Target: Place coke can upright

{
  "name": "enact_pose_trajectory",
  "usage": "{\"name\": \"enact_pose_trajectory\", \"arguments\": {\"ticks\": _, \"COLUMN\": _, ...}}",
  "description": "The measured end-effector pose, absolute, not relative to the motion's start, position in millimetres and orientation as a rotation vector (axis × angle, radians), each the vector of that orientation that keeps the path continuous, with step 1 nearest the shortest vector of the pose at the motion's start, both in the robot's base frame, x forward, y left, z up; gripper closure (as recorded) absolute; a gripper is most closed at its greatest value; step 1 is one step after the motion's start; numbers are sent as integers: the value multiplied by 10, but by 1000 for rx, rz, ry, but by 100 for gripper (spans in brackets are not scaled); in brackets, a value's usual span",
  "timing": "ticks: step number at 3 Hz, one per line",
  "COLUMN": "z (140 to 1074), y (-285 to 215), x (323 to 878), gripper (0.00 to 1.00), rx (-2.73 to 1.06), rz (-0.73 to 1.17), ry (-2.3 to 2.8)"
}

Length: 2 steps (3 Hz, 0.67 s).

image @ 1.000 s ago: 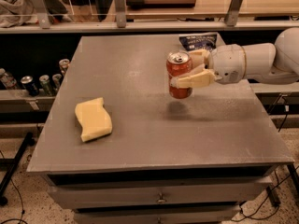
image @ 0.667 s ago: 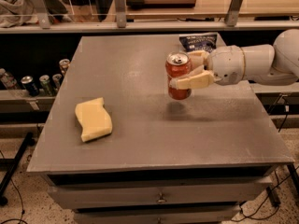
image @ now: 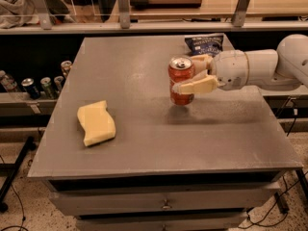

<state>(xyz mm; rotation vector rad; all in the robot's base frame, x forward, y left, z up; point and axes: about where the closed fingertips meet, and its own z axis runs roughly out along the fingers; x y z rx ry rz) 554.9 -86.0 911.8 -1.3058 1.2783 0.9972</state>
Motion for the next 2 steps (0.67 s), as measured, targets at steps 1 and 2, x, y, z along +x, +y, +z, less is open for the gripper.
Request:
{"name": "enact_pose_trajectory", "arguments": {"ticks": 1, "z": 9100, "y": -840, "x": 5535, "gripper": 12, "rx": -1307, "rz": 1008, "ry": 1275}}
{"name": "enact_pose_trajectory", "arguments": {"ticks": 2, "z": 9086, "y": -832, "x": 5525, "gripper": 0, "rx": -1308, "rz": 1013, "ry": 1272}}
